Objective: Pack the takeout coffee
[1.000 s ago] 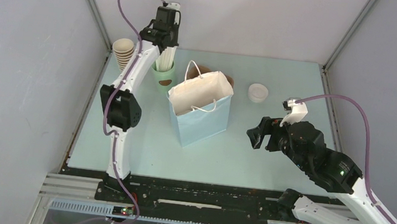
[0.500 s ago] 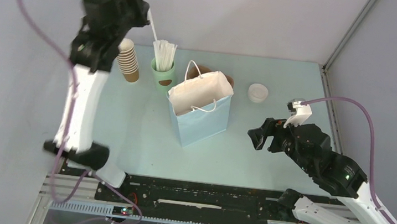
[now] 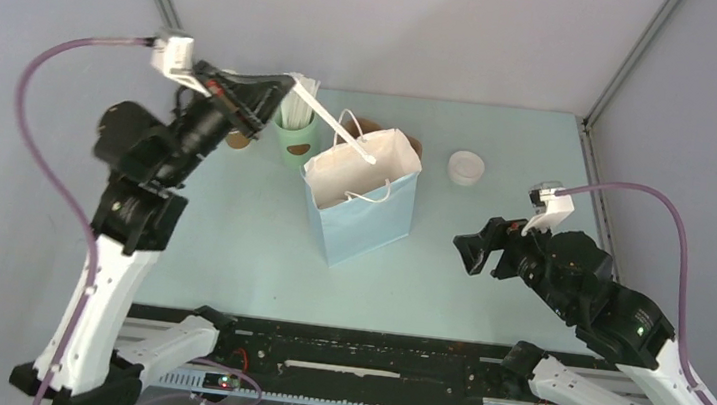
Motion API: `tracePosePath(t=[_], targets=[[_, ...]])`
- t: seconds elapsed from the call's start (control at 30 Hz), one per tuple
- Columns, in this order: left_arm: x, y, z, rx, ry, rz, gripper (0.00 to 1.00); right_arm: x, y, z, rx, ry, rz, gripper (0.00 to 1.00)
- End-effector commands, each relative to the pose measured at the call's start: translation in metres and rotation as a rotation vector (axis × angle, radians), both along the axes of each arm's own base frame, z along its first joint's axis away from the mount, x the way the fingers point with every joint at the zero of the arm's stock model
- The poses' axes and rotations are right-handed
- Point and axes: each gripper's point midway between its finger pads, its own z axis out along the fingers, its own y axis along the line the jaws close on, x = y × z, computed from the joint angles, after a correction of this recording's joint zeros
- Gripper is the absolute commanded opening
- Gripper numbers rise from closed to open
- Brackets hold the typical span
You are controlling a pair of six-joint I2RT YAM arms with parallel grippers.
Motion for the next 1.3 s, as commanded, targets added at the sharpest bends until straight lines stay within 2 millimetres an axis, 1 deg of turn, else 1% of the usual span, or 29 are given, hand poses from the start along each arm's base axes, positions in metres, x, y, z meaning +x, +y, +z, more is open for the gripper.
tracePosePath(t=[0.0,0.1,0.17,0.3,0.6,0.67,0.7,0.73,0.83,0.9,0.93,0.97,1.0,1.07,1.1,1.13,1.27], targets=[[0.02,-0.012,-0.007,-0.022,-0.032,0.019,0.0,-0.002,-0.003,0.011,0.035,-0.032,0.002,0.9],[0.031,-0.016,-0.016,-0.022,-0.024,0.045,0.0,-0.006,-0.009,0.009,0.041,-0.024,-0.014,0.9],[0.04,-0.023,-0.024,-0.014,0.002,0.034,0.0,-0.008,-0.013,0.009,0.046,-0.024,-0.024,0.9],[0.058,-0.047,-0.052,0.03,0.066,0.012,0.0,-0.01,-0.018,0.009,0.052,-0.025,-0.032,0.9],[0.073,-0.095,-0.111,0.114,0.19,-0.066,0.0,-0.012,-0.018,0.011,0.065,-0.025,-0.03,0.9],[0.076,-0.102,-0.125,0.143,0.221,-0.071,0.05,-0.012,-0.018,0.011,0.066,-0.023,-0.029,0.9],[0.075,-0.106,-0.129,0.153,0.23,-0.08,0.08,-0.013,-0.018,0.011,0.066,-0.022,-0.028,0.9],[0.075,-0.109,-0.131,0.16,0.24,-0.09,0.14,-0.013,-0.018,0.01,0.064,-0.022,-0.027,0.9],[0.07,-0.106,-0.124,0.17,0.252,-0.094,0.45,-0.014,-0.021,0.011,0.067,-0.025,-0.031,0.9],[0.062,-0.1,-0.11,0.182,0.238,-0.089,0.61,-0.015,-0.022,0.013,0.076,-0.035,-0.032,0.9],[0.056,-0.096,-0.102,0.188,0.226,-0.088,0.66,-0.015,-0.023,0.014,0.078,-0.039,-0.032,0.9],[0.05,-0.09,-0.094,0.191,0.213,-0.083,0.7,-0.015,-0.024,0.015,0.08,-0.044,-0.032,0.9],[0.043,-0.084,-0.086,0.197,0.2,-0.078,0.75,-0.016,-0.024,0.017,0.082,-0.051,-0.031,0.91],[0.027,-0.07,-0.071,0.209,0.175,-0.065,0.81,-0.017,-0.026,0.021,0.089,-0.067,-0.027,0.91],[0.018,-0.062,-0.065,0.215,0.161,-0.054,0.85,-0.018,-0.028,0.024,0.092,-0.077,-0.028,0.94],[0.01,-0.052,-0.059,0.222,0.15,-0.04,0.88,-0.019,-0.03,0.03,0.097,-0.091,-0.028,0.99],[-0.026,-0.007,-0.043,0.246,0.112,0.051,0.97,-0.021,-0.046,0.055,0.103,-0.165,-0.055,1.0]])
